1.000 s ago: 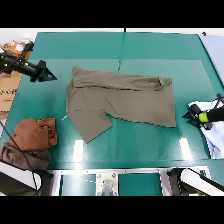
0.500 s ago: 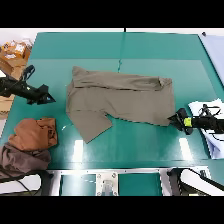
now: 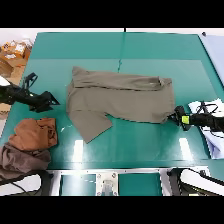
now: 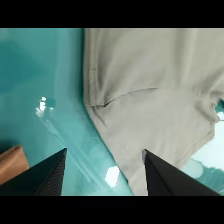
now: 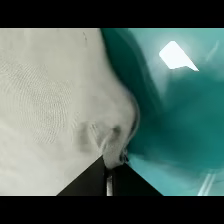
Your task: Fold the shirts.
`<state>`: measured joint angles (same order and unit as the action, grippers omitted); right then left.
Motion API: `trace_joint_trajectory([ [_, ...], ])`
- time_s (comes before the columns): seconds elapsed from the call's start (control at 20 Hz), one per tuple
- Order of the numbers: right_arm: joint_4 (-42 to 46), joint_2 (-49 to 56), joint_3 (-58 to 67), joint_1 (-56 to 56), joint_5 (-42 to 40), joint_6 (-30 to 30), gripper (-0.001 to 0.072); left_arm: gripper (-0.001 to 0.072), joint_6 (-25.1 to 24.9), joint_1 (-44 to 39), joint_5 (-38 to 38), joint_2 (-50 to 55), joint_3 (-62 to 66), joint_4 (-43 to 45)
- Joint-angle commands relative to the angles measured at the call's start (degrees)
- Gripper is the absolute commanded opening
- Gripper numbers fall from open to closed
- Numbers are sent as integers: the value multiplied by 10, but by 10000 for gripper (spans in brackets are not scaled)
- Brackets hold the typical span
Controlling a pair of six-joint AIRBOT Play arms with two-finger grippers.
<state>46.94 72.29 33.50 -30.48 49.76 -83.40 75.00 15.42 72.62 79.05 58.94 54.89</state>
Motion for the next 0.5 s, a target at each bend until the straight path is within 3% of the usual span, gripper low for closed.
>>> trace_joint_trajectory([
  [0.0,33,-8,38,-20,52,11,18,537,-24,0,-74,0,-79,-54],
  [0.2,37,-12,52,-33,91,12,18,537,-99,-39,-189,12,-162,-167],
  [0.4,35,-12,55,-33,98,12,26,537,-121,-133,-226,64,-165,-233],
  [0.45,39,-12,60,-36,109,12,152,537,-132,-139,-225,65,-164,-238],
])
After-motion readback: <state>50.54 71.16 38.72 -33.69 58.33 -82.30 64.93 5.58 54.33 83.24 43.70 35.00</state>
